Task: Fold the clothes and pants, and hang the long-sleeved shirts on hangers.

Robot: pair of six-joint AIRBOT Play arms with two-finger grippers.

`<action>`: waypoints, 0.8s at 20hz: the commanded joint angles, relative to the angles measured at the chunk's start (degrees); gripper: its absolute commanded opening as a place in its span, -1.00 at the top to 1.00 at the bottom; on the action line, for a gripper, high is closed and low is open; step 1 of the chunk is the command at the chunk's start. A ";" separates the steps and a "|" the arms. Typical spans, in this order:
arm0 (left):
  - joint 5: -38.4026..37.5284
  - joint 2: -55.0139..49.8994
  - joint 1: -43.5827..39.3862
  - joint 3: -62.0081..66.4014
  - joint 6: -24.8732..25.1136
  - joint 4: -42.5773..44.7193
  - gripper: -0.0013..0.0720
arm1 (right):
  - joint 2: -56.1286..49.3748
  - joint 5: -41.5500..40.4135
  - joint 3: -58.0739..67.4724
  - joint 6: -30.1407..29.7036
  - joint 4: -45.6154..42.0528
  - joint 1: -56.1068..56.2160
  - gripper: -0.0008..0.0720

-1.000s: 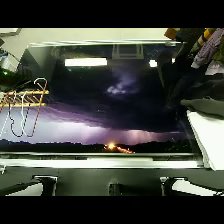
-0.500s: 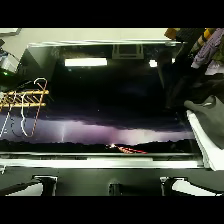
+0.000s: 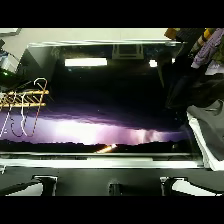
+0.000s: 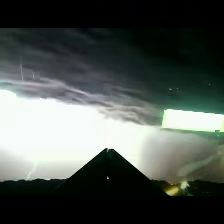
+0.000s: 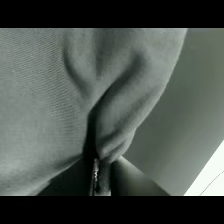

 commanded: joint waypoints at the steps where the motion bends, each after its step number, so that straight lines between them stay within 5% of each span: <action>1: 0.04 0.00 0.04 0.00 0.02 0.02 0.92 | 0.02 0.66 -2.84 -0.70 -1.03 -0.02 0.86; 14: 0.00 0.00 0.04 0.00 0.02 0.02 0.92 | 0.04 2.10 -6.27 -1.51 -7.63 -0.02 0.84; 15: 0.00 0.00 0.04 0.00 0.02 0.02 0.92 | 0.04 2.12 -6.27 -1.51 -7.65 -0.04 0.59; 16: 0.02 0.00 0.04 0.00 0.02 0.02 0.92 | 0.04 2.19 -6.27 -1.51 -7.65 -0.02 0.09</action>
